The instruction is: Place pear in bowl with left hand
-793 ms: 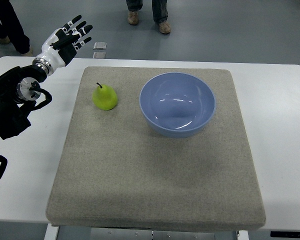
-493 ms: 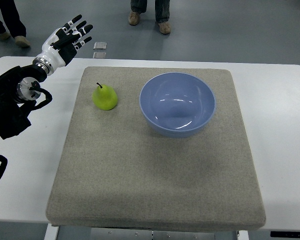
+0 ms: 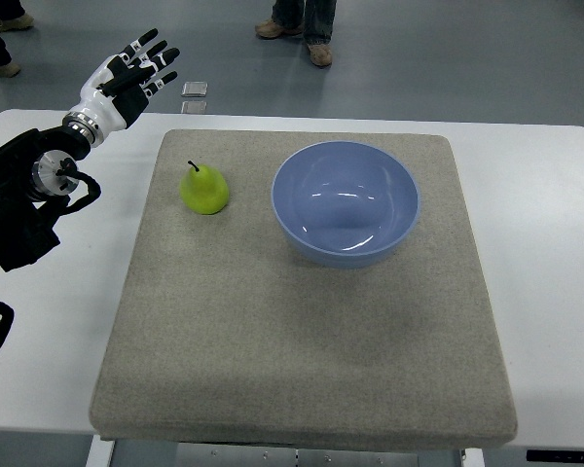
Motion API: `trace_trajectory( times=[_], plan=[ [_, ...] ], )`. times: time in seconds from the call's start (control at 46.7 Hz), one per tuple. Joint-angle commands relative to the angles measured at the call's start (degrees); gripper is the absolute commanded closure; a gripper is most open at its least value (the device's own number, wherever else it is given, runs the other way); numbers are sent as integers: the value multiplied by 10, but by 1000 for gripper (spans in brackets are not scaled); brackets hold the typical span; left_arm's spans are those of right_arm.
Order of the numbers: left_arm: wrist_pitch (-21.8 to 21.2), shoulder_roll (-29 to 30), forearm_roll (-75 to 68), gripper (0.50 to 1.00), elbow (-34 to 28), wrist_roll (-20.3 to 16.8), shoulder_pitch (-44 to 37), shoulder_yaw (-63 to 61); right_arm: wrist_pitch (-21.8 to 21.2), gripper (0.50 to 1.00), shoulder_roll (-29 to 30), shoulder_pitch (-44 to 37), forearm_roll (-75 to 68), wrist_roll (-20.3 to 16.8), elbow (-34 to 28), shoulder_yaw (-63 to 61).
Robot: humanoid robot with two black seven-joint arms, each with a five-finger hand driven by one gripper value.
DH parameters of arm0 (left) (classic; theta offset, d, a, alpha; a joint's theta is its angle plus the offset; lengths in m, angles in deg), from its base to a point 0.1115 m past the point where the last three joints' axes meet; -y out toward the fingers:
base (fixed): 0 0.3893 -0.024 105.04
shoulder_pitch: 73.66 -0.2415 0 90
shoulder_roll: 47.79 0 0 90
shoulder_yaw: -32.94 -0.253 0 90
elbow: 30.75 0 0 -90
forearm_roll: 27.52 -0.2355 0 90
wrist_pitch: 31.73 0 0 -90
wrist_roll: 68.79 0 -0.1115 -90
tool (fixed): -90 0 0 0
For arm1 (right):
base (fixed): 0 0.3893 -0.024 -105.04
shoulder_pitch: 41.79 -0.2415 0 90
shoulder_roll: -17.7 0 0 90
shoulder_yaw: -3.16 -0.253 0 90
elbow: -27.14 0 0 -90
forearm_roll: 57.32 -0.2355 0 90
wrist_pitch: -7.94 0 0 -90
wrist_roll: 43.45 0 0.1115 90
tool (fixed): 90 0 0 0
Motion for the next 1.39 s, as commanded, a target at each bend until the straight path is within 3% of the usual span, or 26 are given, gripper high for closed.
trace_trajectory(
  times=[0.0, 0.729, 1.371],
  plan=[
    [1, 0, -1, 538, 1, 0, 1, 0, 0, 574, 0, 0, 0, -1, 0, 0],
    [8, 3, -20, 538, 11, 6, 3, -11, 1, 574, 0, 0, 0, 0, 0, 0],
    [6, 41, -274, 540, 54, 10, 29, -12, 0, 574, 0, 0, 0, 0, 0, 0]
  ],
)
